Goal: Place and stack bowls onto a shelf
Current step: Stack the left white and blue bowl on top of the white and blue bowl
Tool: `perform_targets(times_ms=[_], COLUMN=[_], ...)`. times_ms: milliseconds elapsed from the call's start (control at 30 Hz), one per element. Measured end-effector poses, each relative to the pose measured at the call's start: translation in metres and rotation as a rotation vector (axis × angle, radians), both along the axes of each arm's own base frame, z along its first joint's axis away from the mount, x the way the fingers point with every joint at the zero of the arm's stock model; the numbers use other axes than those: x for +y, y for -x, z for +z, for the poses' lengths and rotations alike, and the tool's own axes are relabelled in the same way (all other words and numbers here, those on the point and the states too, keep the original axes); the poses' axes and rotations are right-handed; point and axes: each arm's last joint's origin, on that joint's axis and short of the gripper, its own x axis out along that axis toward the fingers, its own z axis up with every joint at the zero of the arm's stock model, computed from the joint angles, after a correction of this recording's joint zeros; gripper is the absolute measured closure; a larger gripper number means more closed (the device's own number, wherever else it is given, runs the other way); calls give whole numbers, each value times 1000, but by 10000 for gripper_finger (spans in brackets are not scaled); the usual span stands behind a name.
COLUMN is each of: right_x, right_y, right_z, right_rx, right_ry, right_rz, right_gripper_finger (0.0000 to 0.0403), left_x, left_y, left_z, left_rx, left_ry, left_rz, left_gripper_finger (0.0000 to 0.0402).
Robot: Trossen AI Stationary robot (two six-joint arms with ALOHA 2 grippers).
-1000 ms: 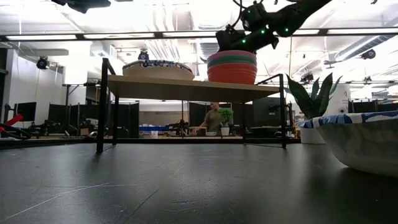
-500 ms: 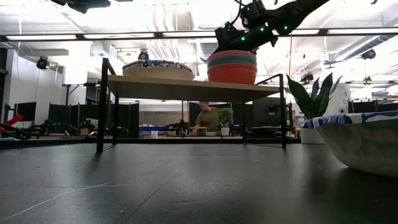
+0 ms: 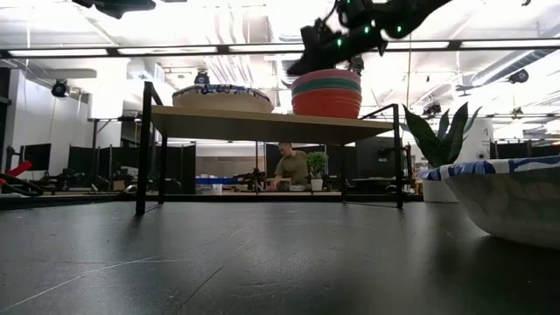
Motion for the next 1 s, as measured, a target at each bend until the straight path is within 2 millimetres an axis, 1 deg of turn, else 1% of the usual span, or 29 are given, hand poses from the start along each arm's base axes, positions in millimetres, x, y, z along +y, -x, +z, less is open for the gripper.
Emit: perform_targets(times_ms=[100, 233, 333, 433, 533, 633, 767, 867, 933, 1000], right_x=[18, 54, 85, 117, 147, 175, 207, 227, 239, 251], right_y=[0, 5, 12, 20, 28, 38, 51, 59, 63, 67], right_z=[19, 39, 46, 44, 33, 17, -15, -39, -50, -58], right_rx=[-36, -69, -46, -34, -20, 39, 181, 303, 385, 470], right_ry=[46, 91, 114, 115, 96, 56, -53, -169, -246, -297], right_rz=[52, 147, 226, 310, 393, 478, 576, 609, 614, 592], right_gripper_finger=[369, 369, 369, 369, 369, 369, 369, 369, 369, 369], left_x=[0, 0, 0, 0, -2, -5, -11, -16, -18, -20], left_y=[0, 0, 0, -1, -6, -16, -32, -44, -51, -57], left_z=[0, 1, 1, 1, -1, -8, -19, -26, -30, -29], left_rx=[-6, -19, -26, -33, -28, -11, 59, 103, 131, 138], left_ry=[9, 47, 95, 163, 229, 304, 396, 423, 417, 415], left_rz=[2, 14, 28, 50, 74, 104, 107, 111, 120, 122], left_gripper_finger=[311, 311, 311, 311, 311, 311, 311, 311, 311, 311])
